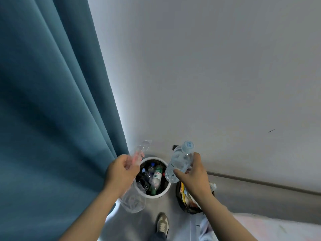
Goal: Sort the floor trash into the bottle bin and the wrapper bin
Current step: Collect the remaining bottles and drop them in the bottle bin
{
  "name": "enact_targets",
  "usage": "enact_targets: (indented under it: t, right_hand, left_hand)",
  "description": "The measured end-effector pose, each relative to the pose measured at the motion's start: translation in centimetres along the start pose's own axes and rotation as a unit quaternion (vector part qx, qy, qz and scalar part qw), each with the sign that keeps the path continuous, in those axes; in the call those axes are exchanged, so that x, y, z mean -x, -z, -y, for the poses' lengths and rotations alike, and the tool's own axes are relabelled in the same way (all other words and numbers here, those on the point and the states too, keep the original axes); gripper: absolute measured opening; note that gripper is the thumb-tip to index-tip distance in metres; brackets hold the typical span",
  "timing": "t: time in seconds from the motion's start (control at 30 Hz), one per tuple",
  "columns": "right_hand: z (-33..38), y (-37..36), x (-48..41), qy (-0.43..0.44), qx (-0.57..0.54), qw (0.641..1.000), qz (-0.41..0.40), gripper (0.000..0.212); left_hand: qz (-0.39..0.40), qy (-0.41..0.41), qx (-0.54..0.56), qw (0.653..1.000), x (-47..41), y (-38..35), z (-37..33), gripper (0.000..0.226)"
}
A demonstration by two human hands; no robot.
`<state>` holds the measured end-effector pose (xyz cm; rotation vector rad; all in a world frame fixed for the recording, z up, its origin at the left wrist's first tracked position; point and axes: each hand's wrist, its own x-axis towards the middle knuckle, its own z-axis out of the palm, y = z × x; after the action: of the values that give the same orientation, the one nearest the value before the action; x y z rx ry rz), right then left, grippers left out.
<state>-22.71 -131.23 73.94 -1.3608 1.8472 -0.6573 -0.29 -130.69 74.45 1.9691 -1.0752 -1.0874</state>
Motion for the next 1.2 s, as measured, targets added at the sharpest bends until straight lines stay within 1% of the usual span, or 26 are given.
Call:
enact_targets:
  t: [0.07,0.17,0.27,0.4,0.53,0.6,0.77,0.87,0.93,1.03,1.2]
  right_hand:
    - [-0.7,-0.3,-2.0,-0.002,0.008,1.000,0.009,0.054]
    - [-1.9,-1.2,-4.8,-0.008,0.019,1.000,0.022,0.055]
    - [-3.0,-2.6,-6.9,-0.015,0.040,0.998,0.045,0.053]
    - [-4.7,-5.2,-9.3,-0.032,0.059,0.996,0.058,0.051]
    - [-7.0,-8.9,-11.5,-0.063,0.065,0.993,0.075,0.046]
    - [-8.2,-11.0,-12.6,-0.079,0.063,0.991,0.082,0.047]
    - [-12.3,-17.0,-14.7,-0.132,0.059,0.985,0.095,0.056]
    - [-15.1,-20.5,-15.6,-0.165,0.067,0.978,0.111,0.071]
    - [-17.1,-22.7,-16.4,-0.179,0.084,0.972,0.126,0.075]
    - [-19.9,-25.7,-17.7,-0.195,0.105,0.966,0.137,0.074]
    - [-24.2,-30.0,-20.1,-0.243,0.126,0.952,0.134,0.067]
  left_hand:
    - [-0.003,0.012,-0.006,1.000,-1.3,-1.4,0.5,0.035]
    - [-0.016,0.028,-0.032,0.999,-3.0,-2.6,1.3,0.034]
    - [-0.027,0.039,-0.040,0.998,-5.0,-3.1,2.4,0.038]
    - [-0.010,0.049,-0.059,0.997,-8.0,-4.0,4.5,0.026]
    - [0.020,0.066,-0.079,0.994,-11.1,-5.2,7.5,0.024]
    - [0.028,0.067,-0.096,0.993,-12.6,-5.7,8.9,0.022]
    - [0.038,0.073,-0.115,0.990,-16.0,-7.5,13.4,0.014]
    - [0.046,0.078,-0.123,0.988,-17.4,-9.1,16.6,0.014]
    - [0.052,0.087,-0.128,0.987,-18.1,-10.2,18.8,0.015]
    - [0.053,0.103,-0.136,0.984,-19.4,-11.3,21.9,0.018]
    - [0.056,0.143,-0.151,0.977,-21.9,-13.2,27.4,0.011]
